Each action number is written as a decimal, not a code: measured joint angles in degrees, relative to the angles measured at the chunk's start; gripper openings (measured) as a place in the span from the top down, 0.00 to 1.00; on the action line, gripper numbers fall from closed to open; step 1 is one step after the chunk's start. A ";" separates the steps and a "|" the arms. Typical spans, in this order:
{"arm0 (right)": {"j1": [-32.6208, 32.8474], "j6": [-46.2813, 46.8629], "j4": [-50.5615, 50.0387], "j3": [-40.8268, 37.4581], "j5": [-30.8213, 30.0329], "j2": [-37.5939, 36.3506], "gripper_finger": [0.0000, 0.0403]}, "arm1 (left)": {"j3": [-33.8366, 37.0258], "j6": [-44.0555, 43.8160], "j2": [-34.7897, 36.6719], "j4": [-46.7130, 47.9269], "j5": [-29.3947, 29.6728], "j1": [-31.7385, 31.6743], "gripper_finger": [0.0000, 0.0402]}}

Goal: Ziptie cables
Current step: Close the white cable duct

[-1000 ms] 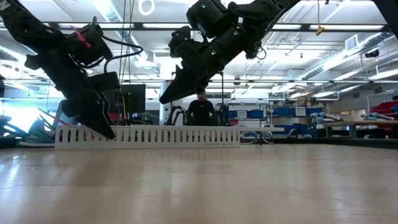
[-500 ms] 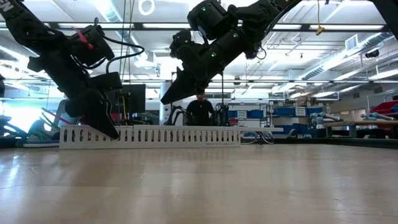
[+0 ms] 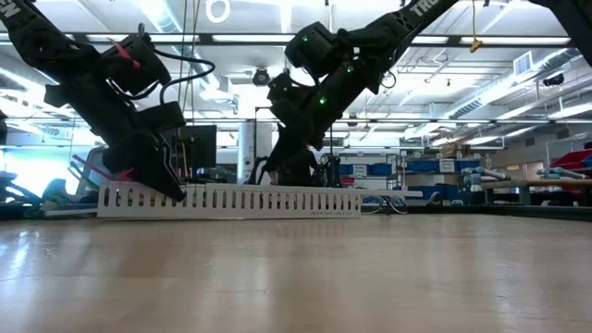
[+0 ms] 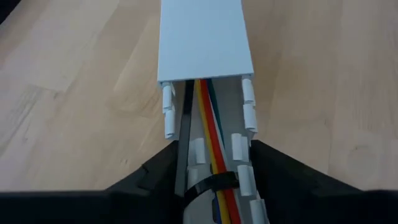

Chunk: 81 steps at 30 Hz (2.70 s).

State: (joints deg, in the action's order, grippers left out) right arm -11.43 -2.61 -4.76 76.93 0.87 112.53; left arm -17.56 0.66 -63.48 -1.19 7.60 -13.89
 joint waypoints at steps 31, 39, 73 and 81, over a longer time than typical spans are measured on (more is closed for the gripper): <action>1.69 -0.99 9.88 8.37 11.18 9.79 1.00 | -0.24 0.44 -5.64 -5.63 2.21 0.02 0.42; 1.69 -0.62 9.55 8.36 11.15 9.79 1.00 | -1.32 0.22 -6.57 -1.53 2.23 0.00 0.25; 1.91 -0.57 7.50 8.37 11.36 9.70 1.00 | 2.47 -9.28 16.97 13.34 4.70 2.43 0.23; 2.07 -0.57 7.50 8.37 11.34 9.70 1.00 | 2.47 -10.00 14.53 11.93 4.68 2.44 0.23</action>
State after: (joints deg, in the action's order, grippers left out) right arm -9.36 -3.18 2.74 85.30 12.21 122.23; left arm -15.09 -9.35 -48.95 10.74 12.27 -11.45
